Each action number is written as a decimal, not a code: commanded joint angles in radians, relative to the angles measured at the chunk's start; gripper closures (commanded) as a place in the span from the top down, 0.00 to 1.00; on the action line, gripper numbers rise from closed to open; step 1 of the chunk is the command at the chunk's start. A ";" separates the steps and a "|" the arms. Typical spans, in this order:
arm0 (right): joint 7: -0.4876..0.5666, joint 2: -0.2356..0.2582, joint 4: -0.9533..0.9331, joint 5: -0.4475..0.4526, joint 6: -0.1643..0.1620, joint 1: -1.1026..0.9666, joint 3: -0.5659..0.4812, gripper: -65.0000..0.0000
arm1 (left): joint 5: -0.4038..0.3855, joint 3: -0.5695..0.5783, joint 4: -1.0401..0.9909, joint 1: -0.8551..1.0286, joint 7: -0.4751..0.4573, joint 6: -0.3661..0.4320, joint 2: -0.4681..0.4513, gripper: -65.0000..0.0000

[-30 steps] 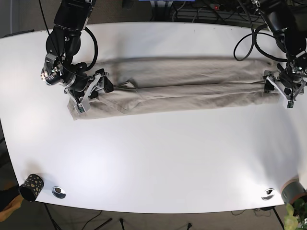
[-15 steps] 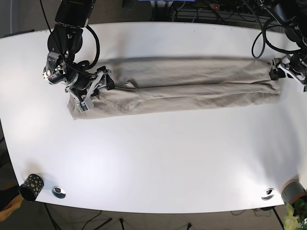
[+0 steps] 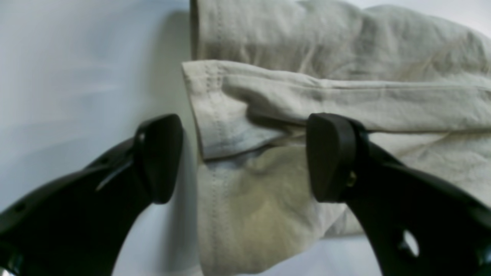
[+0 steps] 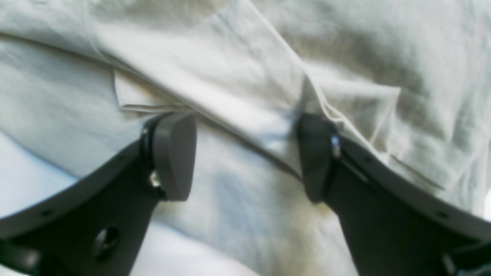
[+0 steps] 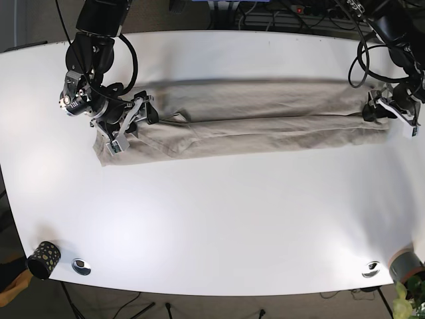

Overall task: Fold the T-shirt properly
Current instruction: 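Move the left gripper to the strip's middle and grasp it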

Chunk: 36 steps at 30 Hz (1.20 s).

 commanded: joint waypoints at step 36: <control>0.003 -0.012 0.011 0.002 -0.001 0.011 0.006 0.60 | 0.105 0.496 0.654 0.129 0.025 0.056 0.218 0.03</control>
